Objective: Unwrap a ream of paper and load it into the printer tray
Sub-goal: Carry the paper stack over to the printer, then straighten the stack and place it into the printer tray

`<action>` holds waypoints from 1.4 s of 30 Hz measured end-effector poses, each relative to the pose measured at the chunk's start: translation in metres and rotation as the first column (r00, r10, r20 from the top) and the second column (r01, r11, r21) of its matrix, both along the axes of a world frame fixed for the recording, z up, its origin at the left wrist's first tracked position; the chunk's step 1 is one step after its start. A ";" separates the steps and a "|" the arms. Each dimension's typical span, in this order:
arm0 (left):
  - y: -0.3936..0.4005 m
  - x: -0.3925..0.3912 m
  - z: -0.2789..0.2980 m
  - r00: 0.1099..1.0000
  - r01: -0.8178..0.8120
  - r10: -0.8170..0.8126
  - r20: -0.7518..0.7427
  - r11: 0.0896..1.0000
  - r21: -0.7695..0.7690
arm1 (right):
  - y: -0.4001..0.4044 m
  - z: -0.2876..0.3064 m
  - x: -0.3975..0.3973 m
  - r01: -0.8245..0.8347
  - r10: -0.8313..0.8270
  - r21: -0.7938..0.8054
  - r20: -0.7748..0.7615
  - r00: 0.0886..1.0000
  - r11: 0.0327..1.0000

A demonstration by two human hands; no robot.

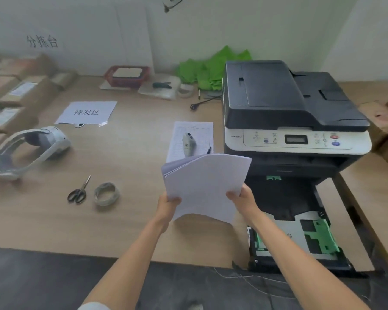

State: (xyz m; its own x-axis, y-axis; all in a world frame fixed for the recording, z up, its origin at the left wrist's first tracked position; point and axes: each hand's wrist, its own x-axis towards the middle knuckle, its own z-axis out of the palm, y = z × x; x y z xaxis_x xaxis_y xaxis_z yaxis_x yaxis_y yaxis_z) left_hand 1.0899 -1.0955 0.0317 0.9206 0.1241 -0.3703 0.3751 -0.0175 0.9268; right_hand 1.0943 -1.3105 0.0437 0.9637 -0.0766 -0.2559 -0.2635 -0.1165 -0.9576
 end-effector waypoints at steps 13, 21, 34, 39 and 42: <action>0.004 -0.008 -0.030 0.989 -0.033 0.036 -0.145 0.999 0.026 | -0.005 -0.014 -0.006 -0.056 0.054 -0.089 -0.028 0.998 0.994; 0.038 0.018 0.017 0.983 0.136 -0.181 0.037 0.846 0.516 | -0.034 0.027 0.009 0.091 -0.098 0.146 0.046 0.994 0.985; 0.025 0.050 0.102 0.766 0.220 -0.612 -0.200 -0.043 0.975 | -0.023 0.031 0.011 -0.115 0.236 -0.438 0.234 0.943 0.892; 0.045 0.061 0.093 0.767 0.303 -0.617 -0.177 0.105 0.947 | -0.024 0.017 0.007 -0.091 0.201 -0.371 0.271 0.941 0.924; 0.078 0.064 0.080 0.858 0.320 -0.508 0.072 0.639 0.699 | -0.032 0.009 0.004 -0.102 0.160 -0.246 0.229 0.960 0.964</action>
